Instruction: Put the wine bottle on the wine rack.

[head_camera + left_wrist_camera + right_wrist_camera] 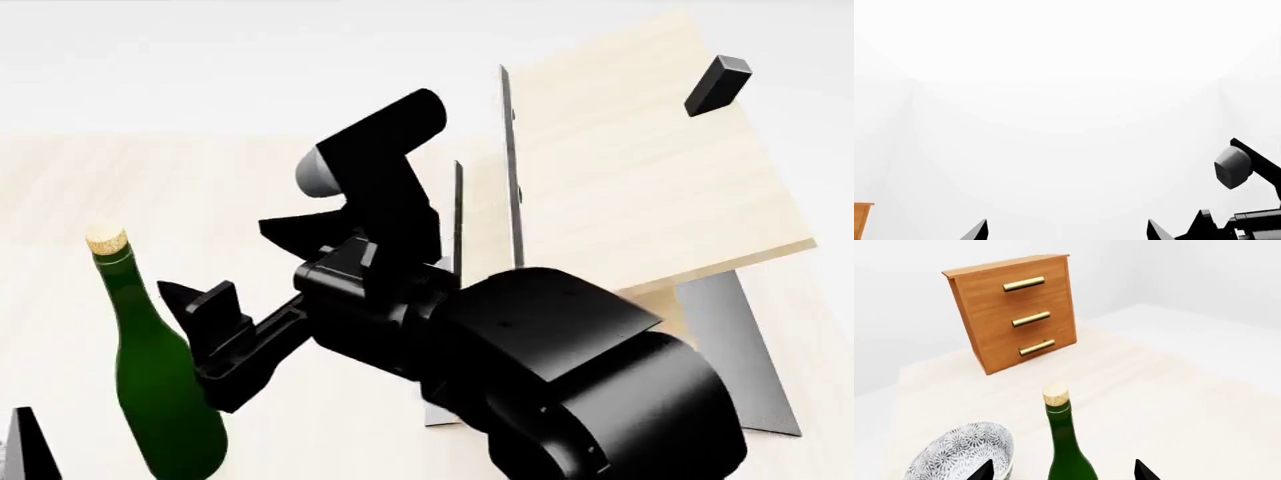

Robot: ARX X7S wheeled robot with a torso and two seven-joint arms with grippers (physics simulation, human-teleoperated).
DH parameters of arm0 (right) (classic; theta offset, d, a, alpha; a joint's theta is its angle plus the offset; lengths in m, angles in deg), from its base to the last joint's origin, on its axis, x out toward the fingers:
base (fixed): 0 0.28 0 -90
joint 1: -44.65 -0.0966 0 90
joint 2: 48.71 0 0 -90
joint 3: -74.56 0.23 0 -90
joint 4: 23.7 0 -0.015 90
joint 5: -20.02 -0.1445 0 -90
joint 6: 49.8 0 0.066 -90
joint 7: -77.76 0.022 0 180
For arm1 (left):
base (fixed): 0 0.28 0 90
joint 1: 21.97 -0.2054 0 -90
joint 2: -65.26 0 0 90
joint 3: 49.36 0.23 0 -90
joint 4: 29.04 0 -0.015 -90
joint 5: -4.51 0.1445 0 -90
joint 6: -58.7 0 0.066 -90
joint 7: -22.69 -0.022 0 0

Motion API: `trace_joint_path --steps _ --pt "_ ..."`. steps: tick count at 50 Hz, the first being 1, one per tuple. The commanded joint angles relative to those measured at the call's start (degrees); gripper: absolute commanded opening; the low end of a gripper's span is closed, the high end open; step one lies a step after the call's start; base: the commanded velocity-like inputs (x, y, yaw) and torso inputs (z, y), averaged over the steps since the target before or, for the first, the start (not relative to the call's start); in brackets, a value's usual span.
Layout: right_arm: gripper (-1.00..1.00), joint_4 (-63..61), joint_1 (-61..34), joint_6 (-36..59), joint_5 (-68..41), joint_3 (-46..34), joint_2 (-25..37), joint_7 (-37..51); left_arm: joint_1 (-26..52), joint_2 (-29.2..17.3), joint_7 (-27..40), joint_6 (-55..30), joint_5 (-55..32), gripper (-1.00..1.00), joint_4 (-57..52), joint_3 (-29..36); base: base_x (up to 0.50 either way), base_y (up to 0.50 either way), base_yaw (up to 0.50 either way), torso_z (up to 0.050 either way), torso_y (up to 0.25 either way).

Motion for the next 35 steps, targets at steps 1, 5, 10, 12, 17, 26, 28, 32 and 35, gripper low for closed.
trace_joint_path --steps 1,5,10,12,17,26,28,32,35 --pt "1.00 5.8 -1.1 -3.3 1.6 -3.0 -2.2 -1.5 0.2 -0.1 0.1 -0.3 0.0 1.00 0.2 0.3 0.00 0.00 0.00 0.000 0.000" --pt "1.00 7.5 -1.1 -4.8 2.2 -4.2 -3.0 -2.0 0.2 -0.2 0.2 -0.2 -0.2 1.00 0.1 0.2 0.00 0.00 0.00 0.000 0.000" --pt "1.00 9.1 -1.5 -6.1 2.6 -5.2 -3.9 -2.1 0.1 -0.3 0.3 -0.2 0.0 1.00 0.2 0.4 0.00 0.00 0.00 0.000 0.000" --pt "1.00 10.5 -1.8 -7.0 2.9 -5.7 -4.4 -2.5 0.2 -0.3 0.3 -0.2 -0.1 1.00 0.2 0.4 0.00 0.00 0.00 0.000 0.000" --pt "1.00 15.5 -2.5 -10.9 4.6 -7.5 -5.8 -3.4 0.2 -0.4 0.4 -0.1 -0.2 1.00 0.1 0.4 0.00 0.00 0.00 0.000 0.000" --pt "1.00 20.1 -3.4 -14.6 4.5 -10.3 -7.9 -3.0 0.3 -0.6 0.5 -0.1 -0.4 1.00 0.1 0.6 0.00 0.00 0.00 0.000 0.000" --pt "1.00 21.5 -4.0 -15.8 3.8 -11.3 -8.2 -2.7 0.3 -0.6 0.6 -0.1 -0.5 1.00 0.2 0.5 0.00 0.00 0.00 0.000 0.000" --pt "1.00 25.9 -5.6 -19.7 0.5 -14.2 -8.3 -2.4 0.5 -0.7 0.7 0.2 -0.6 1.00 0.8 0.5 0.00 0.00 0.00 0.000 0.000" --pt "1.00 28.3 -6.6 -22.9 -2.2 -17.2 -8.4 -0.9 0.4 -0.7 0.7 0.1 -0.4 1.00 0.5 0.6 0.00 0.00 0.00 0.000 0.000"
